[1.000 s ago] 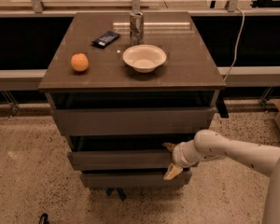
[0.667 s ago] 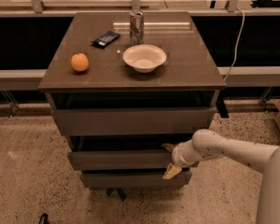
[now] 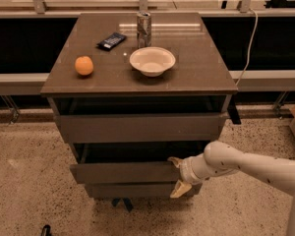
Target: Open middle drawer
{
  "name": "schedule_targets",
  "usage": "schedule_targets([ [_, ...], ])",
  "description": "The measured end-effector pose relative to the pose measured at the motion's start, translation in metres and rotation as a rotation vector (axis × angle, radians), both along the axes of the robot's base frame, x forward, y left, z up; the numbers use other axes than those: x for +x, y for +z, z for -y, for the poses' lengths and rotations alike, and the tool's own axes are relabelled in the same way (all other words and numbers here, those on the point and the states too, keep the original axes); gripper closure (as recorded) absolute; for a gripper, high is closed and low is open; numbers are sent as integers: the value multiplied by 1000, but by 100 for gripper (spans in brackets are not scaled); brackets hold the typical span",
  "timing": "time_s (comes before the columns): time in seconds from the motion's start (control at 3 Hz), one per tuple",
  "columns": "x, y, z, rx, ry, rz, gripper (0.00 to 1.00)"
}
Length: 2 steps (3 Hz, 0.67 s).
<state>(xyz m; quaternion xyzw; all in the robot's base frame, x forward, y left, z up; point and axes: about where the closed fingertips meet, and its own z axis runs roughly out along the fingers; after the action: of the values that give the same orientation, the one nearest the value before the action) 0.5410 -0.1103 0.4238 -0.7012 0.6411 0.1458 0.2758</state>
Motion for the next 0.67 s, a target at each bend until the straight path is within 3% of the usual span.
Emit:
schedule_targets([
  [0.33,-37,27,-4,32,48,-32,23],
  [0.67,-71,62,8,49,46,-33,18],
])
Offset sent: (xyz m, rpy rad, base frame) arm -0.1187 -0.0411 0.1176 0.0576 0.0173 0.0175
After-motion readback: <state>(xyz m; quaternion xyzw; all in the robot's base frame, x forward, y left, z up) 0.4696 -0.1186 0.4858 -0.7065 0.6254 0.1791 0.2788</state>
